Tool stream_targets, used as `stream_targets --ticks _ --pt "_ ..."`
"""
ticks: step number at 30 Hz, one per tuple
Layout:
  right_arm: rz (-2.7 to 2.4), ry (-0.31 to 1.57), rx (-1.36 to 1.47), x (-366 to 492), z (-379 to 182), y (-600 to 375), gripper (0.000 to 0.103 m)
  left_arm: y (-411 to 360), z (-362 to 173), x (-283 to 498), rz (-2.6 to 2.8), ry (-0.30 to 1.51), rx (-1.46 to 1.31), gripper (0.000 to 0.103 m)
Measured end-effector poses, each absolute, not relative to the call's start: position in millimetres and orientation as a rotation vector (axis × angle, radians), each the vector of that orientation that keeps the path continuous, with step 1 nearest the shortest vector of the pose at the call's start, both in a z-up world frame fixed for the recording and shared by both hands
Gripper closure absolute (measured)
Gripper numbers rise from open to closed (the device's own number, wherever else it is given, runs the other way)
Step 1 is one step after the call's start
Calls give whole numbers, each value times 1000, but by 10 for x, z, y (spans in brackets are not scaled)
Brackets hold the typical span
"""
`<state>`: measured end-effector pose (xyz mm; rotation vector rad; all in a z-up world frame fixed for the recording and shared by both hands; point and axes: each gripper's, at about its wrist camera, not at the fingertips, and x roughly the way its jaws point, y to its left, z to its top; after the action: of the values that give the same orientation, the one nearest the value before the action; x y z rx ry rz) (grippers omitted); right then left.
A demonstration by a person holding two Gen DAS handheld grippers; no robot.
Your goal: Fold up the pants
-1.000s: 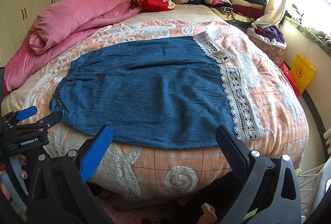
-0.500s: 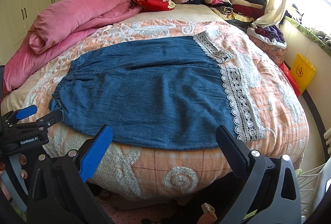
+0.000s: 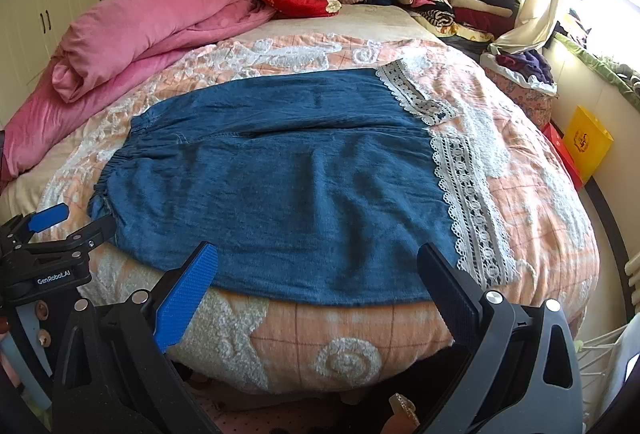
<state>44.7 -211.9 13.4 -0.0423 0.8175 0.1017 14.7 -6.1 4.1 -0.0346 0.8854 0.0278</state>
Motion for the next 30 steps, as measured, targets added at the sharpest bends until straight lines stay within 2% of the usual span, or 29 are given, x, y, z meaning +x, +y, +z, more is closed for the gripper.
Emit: stream_targets --ticks 13,30 --pt "167 819 -74 1049 196 -1838 4 180 -15 549 53 888 -71 8" --pt "354 790 -135 2093 440 -1251 4 963 118 1350 151 873 -141 8"
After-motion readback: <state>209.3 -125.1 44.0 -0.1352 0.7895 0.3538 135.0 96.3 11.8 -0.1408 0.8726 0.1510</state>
